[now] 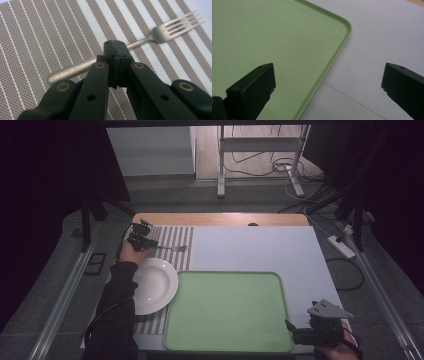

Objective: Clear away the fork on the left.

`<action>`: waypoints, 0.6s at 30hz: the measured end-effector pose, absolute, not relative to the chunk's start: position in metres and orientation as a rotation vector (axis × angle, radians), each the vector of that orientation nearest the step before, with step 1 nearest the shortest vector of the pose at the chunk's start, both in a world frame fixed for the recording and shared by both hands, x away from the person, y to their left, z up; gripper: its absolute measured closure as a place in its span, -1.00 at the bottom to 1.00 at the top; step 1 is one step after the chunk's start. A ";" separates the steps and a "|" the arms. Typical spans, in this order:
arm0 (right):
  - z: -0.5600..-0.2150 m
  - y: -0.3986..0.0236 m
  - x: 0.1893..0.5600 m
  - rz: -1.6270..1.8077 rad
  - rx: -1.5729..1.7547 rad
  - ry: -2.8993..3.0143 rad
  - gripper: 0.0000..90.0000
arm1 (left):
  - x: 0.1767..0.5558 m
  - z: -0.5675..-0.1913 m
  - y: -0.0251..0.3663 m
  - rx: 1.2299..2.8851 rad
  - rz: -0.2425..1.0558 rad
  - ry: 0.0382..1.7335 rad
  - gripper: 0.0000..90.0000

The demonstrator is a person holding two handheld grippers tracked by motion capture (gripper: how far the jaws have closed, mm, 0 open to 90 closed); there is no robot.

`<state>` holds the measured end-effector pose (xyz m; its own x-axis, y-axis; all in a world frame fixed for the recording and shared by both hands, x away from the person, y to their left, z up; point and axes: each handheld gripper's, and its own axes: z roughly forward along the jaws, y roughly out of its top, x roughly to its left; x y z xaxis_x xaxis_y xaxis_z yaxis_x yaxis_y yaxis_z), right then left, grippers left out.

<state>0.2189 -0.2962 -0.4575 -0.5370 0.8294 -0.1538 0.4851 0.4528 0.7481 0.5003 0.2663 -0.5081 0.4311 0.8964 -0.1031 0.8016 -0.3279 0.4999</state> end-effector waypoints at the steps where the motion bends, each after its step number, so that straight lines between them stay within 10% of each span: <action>1: -0.457 -0.296 0.219 0.897 1.097 2.200 -1.00 | 0.502 -0.509 0.266 2.210 0.259 1.435 0.97; 18: -0.457 -0.297 0.219 0.902 1.092 2.208 -1.00 | 0.521 -0.519 0.264 2.270 0.237 1.508 0.97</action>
